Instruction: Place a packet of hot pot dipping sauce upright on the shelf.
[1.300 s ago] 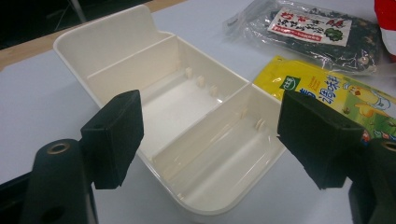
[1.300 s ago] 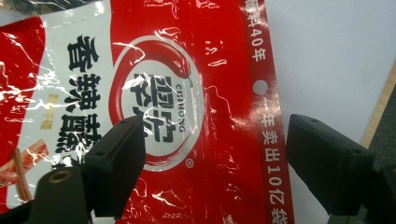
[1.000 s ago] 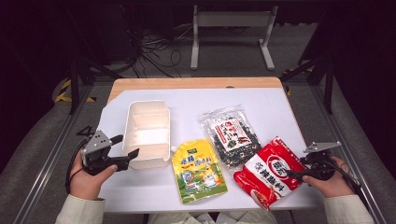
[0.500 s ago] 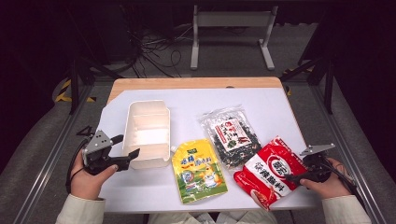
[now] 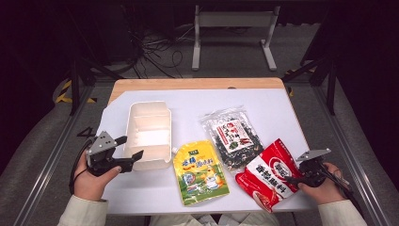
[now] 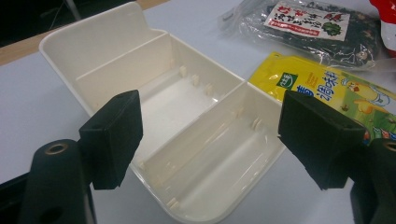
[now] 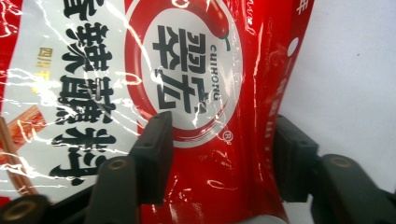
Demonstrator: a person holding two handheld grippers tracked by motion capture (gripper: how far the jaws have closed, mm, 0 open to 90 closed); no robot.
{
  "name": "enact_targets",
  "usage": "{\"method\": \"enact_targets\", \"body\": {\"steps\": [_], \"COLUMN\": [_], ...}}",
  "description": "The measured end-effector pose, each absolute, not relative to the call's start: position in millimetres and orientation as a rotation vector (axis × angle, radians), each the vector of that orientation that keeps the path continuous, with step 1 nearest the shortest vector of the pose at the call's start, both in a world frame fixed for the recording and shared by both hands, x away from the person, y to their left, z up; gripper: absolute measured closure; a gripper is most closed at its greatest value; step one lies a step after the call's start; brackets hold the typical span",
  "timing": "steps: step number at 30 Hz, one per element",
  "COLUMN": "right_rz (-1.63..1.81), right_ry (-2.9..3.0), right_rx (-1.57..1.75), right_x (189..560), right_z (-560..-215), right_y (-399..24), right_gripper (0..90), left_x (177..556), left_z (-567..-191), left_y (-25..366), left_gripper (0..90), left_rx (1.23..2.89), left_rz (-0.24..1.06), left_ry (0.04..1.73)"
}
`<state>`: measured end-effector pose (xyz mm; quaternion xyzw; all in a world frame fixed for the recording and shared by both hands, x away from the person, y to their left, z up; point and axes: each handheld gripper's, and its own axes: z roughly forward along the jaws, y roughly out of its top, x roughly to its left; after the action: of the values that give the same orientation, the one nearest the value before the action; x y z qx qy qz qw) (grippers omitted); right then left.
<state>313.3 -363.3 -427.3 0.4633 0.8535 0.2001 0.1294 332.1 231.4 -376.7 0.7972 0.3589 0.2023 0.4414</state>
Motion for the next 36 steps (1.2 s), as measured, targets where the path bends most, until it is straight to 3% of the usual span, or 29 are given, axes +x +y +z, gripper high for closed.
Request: {"method": "enact_targets", "body": {"steps": [3, 4, 5, 6, 9, 11, 24, 36], "right_rz": [0.594, 0.606, 0.606, 0.632, 0.642, 0.667, 0.770, 0.894], "right_ry": [2.487, 2.488, 2.488, 2.484, 2.489, 2.498, 2.502, 2.465], "right_rx": [1.343, 1.341, 1.341, 1.360, 1.371, 1.403, 1.394, 1.262], "right_x": [311.8, 310.8, 310.8, 311.2, 311.3, 311.5, 308.1, 296.1], "right_z": [-427.1, -427.0, -427.0, -427.2, -427.0, -426.7, -410.3, -368.9], "right_y": [-362.3, -361.6, -361.6, -362.9, -363.7, -363.4, -370.2, -363.0], "right_gripper": [58.7, 67.2, 67.2, 73.6, 76.9, 86.4, 88.3, 88.2], "left_x": [332.3, 332.3, 332.5, 332.6, 332.7, 332.8, 328.8, 327.4], "left_z": [-376.2, -376.1, -375.9, -375.8, -375.7, -375.9, -371.6, -369.3], "left_y": [230.9, 230.6, 230.4, 230.2, 229.4, 227.7, 213.3, 207.9], "left_gripper": [23.0, 23.0, 23.0, 23.0, 23.0, 23.1, 33.6, 25.9], "left_rx": [1.975, 1.974, 1.976, 1.979, 1.980, 1.979, 1.990, 1.953], "left_rz": [0.501, 0.499, 0.498, 0.497, 0.496, 0.490, 0.454, 0.415], "left_ry": [0.889, 0.889, 0.885, 0.880, 0.879, 0.871, 0.771, 0.741]}}
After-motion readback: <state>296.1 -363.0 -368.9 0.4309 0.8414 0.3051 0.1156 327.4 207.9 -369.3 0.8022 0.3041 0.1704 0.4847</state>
